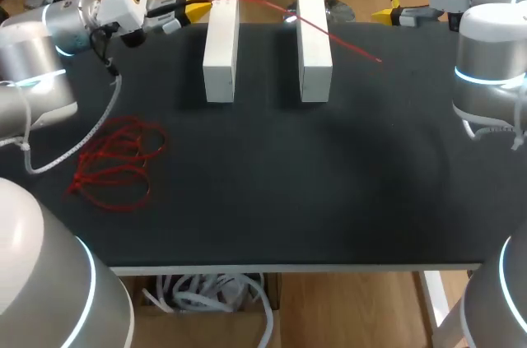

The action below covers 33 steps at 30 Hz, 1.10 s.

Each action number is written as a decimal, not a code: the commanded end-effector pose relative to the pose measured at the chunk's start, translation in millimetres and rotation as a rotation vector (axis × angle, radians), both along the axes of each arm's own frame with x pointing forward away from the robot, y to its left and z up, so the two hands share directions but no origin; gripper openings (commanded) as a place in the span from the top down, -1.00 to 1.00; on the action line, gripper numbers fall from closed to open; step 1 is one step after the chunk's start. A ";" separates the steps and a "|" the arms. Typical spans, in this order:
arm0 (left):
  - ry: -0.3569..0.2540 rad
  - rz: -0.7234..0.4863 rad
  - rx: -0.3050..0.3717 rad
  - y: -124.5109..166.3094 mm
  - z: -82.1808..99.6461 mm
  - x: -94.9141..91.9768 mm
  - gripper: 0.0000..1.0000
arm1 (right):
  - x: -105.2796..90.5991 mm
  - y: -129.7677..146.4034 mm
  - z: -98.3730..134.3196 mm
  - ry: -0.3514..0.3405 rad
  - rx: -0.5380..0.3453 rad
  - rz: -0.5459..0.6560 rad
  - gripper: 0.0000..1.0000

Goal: Grab the tape and strap the tape.

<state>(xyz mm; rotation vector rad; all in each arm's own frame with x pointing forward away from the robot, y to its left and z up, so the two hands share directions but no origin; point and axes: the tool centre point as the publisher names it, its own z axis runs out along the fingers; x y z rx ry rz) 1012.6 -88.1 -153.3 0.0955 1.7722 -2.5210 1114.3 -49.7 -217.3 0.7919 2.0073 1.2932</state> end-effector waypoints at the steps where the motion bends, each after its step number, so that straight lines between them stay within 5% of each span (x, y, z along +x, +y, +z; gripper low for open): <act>1: 0.015 0.049 0.000 -1.0 2.0 -4.4 1.00 | 0.0 -0.2 0.1 0.000 0.000 0.000 -1.00; 14: 0.015 0.049 0.000 -1.0 2.0 -4.4 1.00 | 0.0 -0.2 0.1 0.000 0.000 0.000 -1.00; 20: 0.015 0.049 0.000 -1.0 2.0 -4.4 1.00 | -11.9 -13.5 4.2 0.111 0.283 -0.159 -1.00; 33: 0.015 0.049 0.000 -1.0 2.0 -4.4 1.00 | -78.9 -11.4 20.2 0.329 0.767 -0.406 -1.00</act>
